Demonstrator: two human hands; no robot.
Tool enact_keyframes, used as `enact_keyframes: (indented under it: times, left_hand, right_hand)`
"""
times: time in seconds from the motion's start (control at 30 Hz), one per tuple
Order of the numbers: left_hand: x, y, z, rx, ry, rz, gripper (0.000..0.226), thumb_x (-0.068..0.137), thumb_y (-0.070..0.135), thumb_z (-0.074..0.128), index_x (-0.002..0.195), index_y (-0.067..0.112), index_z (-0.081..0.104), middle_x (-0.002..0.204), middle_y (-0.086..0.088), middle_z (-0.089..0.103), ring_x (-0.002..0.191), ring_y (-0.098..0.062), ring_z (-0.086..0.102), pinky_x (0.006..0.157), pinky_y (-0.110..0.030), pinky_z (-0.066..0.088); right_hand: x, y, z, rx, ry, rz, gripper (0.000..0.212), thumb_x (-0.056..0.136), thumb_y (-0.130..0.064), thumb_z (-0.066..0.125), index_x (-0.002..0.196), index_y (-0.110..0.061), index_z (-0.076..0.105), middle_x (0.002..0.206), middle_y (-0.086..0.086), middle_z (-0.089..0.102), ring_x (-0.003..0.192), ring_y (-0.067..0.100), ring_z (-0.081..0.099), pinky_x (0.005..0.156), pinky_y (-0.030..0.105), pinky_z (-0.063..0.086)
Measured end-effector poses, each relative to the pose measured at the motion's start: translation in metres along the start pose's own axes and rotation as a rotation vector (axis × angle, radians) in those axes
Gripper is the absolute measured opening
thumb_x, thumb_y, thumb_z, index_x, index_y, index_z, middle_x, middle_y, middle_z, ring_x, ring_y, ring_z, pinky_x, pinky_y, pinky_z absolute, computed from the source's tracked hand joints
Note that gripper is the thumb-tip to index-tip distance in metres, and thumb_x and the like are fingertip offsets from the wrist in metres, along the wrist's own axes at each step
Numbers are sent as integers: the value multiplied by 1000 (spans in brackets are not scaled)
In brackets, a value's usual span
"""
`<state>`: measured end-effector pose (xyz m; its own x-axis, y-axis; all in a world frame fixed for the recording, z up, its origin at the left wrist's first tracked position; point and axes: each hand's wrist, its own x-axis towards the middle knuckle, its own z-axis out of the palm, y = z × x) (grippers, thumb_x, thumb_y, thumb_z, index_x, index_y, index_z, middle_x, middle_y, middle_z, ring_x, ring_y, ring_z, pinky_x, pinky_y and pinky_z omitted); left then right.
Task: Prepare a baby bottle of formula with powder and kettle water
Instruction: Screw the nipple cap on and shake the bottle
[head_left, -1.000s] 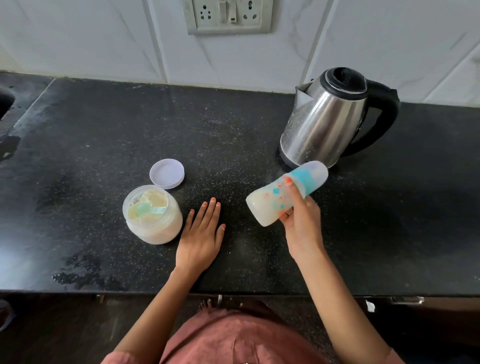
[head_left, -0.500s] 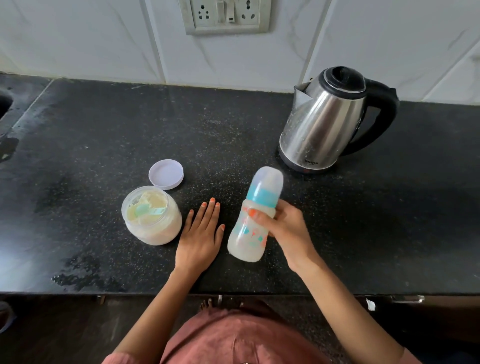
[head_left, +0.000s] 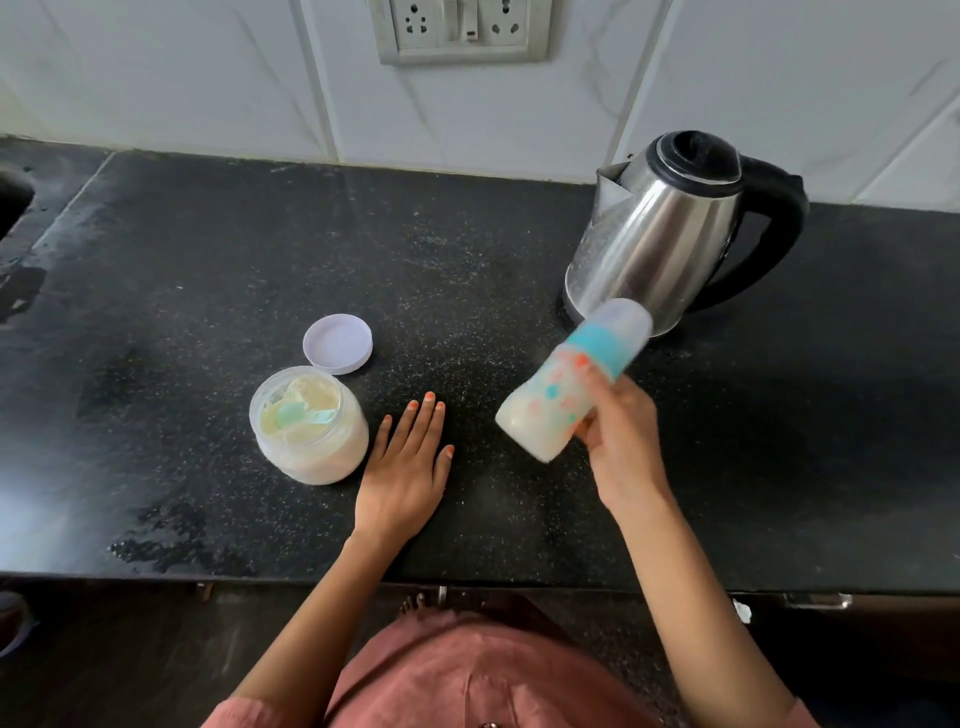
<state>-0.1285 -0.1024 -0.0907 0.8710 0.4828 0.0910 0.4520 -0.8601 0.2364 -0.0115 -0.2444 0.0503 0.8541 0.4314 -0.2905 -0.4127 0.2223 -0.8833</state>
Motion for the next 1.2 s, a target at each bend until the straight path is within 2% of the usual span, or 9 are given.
enact_keyframes:
  times: [0.1,0.27,0.33,0.43,0.6,0.8,0.97,1.13,1.2]
  left_hand:
    - [0,1,0,3,10,8,52,93,33,28,135,7,45,142,-8,43,129,-24,42,107,-35,13]
    - [-1,-1,2,21,4,10,53,93,34,27,137,8,43,144,-7,40,130,-23,40,108,-32,9]
    - [0,-1,1,15,11,10,53,93,34,28,136,7,44,142,-8,42,129,-25,42,108,-33,11]
    - [0,0,0,6,16,9,53,93,33,28,135,6,44,142,-8,43,129,-25,43,107,-34,13]
    - [0,-1,1,7,-5,8,54,94,36,25,138,8,40,145,-6,37,133,-23,36,109,-31,6]
    - [0,1,0,-2,10,4,53,93,33,28,135,6,45,142,-8,43,129,-25,42,108,-34,12]
    - [0,-1,1,9,-1,13,55,93,35,25,137,7,43,143,-8,41,130,-26,41,108,-34,12]
    - [0,0,-1,2,10,4,53,93,34,28,136,7,44,142,-8,43,129,-25,42,108,-32,10]
    - [0,1,-1,6,11,11,53,93,34,28,135,7,45,142,-8,43,129,-25,43,108,-33,10]
  right_hand:
    - [6,3,0,122,188,-16,18,83,-22,62,101,-19,61,96,-1,67,87,8,66,70,25,54]
    - [-18,12,2,-320,-120,-35,21,70,-13,72,89,-19,65,78,-7,71,78,6,67,67,21,54]
    - [-12,6,3,-134,-30,-11,25,66,-25,70,90,-20,64,84,-6,70,79,7,67,66,23,54]
    - [2,5,4,164,173,17,13,81,-24,62,94,-21,61,91,-3,67,82,7,66,64,22,54]
    - [-15,14,7,-279,-95,33,16,74,-14,69,88,-20,66,82,-5,70,82,11,67,76,31,55]
    - [3,4,6,67,134,8,17,82,-20,63,99,-19,61,94,-2,68,89,11,66,77,29,56]
    - [-22,12,11,-350,-234,25,20,70,-11,72,87,-20,67,81,-4,73,81,12,68,75,29,55]
    - [1,-5,6,-10,63,-39,19,74,-24,66,93,-22,62,92,-4,68,86,9,66,73,27,56]
    - [2,-2,7,-79,42,-51,23,75,-22,68,98,-20,62,95,-1,68,91,14,66,77,30,55]
